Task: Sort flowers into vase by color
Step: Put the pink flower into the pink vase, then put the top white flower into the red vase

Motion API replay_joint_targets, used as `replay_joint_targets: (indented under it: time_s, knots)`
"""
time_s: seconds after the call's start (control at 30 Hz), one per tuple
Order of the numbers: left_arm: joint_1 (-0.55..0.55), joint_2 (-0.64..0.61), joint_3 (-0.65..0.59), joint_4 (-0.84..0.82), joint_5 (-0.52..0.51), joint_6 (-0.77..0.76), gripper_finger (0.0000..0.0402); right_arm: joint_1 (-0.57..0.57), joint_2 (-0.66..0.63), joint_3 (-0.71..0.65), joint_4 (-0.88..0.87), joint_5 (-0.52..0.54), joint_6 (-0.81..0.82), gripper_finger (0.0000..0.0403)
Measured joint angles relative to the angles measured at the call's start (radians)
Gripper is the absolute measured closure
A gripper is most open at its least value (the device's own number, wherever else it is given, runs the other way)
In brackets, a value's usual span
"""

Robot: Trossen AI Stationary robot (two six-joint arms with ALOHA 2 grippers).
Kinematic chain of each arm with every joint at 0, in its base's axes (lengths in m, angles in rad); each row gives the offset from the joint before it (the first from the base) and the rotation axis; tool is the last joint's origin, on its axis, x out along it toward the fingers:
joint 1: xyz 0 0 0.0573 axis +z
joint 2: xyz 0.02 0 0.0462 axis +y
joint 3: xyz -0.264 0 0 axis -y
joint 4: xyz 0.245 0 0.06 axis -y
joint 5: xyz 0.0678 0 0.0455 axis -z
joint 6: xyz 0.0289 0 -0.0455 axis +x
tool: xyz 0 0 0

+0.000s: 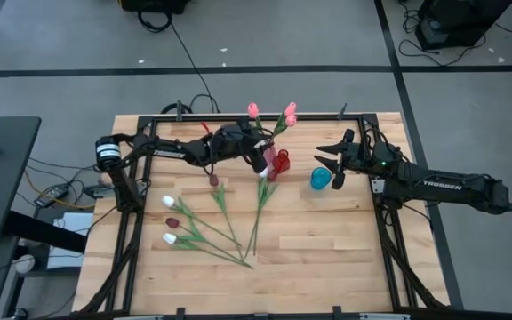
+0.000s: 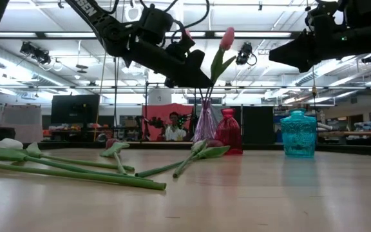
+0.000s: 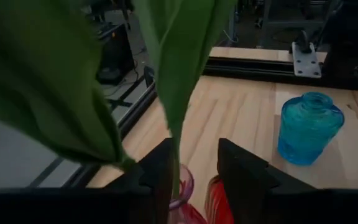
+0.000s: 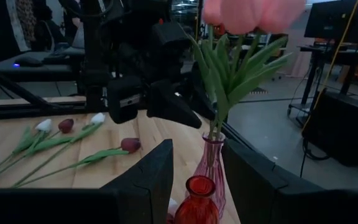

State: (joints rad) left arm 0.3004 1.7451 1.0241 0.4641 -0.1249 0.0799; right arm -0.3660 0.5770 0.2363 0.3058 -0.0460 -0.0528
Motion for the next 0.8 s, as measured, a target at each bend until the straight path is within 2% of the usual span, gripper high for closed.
replay_joint_targets:
  time_s: [0.17, 0.4, 0.5, 0.63, 0.8]
  knots:
    - [-0.014, -0.05, 0.0, -0.108, -0.012, 0.045, 0.0232, 0.0, 0.0, 0.0, 0.0, 0.0, -0.001, 0.0252]
    - [-0.093, -0.115, 0.0, -0.345, -0.021, -0.023, 0.023, 0.0, 0.0, 0.0, -0.001, 0.0, -0.002, 0.0252]
    - [-0.153, -0.119, 0.0, -0.448, -0.013, -0.13, 0.0229, 0.0, 0.0, 0.0, -0.001, 0.0, -0.002, 0.0252]
    - [-0.254, -0.082, 0.001, -0.533, 0.006, -0.348, 0.0229, 0.0, 0.0, 0.0, -0.002, 0.0, -0.002, 0.0252]
    - [-0.362, 0.02, 0.001, -0.516, 0.006, -0.704, 0.0229, -0.001, 0.017, 0.0, 0.002, 0.0, -0.002, 0.0252]
